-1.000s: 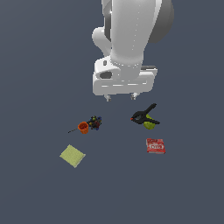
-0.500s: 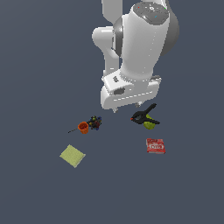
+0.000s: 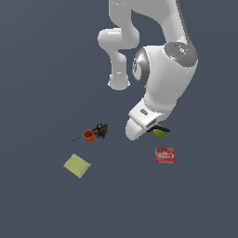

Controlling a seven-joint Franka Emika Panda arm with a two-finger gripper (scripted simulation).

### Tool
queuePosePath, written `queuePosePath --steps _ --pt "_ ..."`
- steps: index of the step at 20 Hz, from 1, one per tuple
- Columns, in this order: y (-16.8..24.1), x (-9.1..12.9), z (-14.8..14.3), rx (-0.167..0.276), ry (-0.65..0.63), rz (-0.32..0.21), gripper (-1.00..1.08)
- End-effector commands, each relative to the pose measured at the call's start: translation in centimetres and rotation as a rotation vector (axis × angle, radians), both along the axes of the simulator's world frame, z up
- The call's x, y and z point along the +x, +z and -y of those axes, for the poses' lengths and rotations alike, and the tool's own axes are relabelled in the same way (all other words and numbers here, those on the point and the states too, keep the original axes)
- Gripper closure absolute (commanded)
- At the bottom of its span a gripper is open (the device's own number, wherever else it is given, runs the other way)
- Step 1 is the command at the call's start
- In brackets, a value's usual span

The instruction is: Pick up a designated object from a clutter of objects.

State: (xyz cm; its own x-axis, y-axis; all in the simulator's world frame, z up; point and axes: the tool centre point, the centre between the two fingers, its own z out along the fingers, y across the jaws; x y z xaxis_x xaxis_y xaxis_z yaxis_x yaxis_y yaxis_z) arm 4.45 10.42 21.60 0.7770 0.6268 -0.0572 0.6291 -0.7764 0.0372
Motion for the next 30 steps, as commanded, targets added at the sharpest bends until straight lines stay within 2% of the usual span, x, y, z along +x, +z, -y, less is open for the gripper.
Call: queuePosePath --steps 1,9,17,23,30 --pt "-1.6 0.6 -1.3 0.002 0.094 -0.002 -0.92" --pt "-6.8 1.9 -5.8 0.019 0.389 -0.008 -0.92" --pt "-11.6 2.4 -9.9 0.046 0.649 -0.010 -0.92" --pt "-13.9 2.3 -11.9 0.061 0.770 -0.008 -0.92" --pt "-15.0 2.2 -12.9 0.070 0.827 -0.007 -0.92"
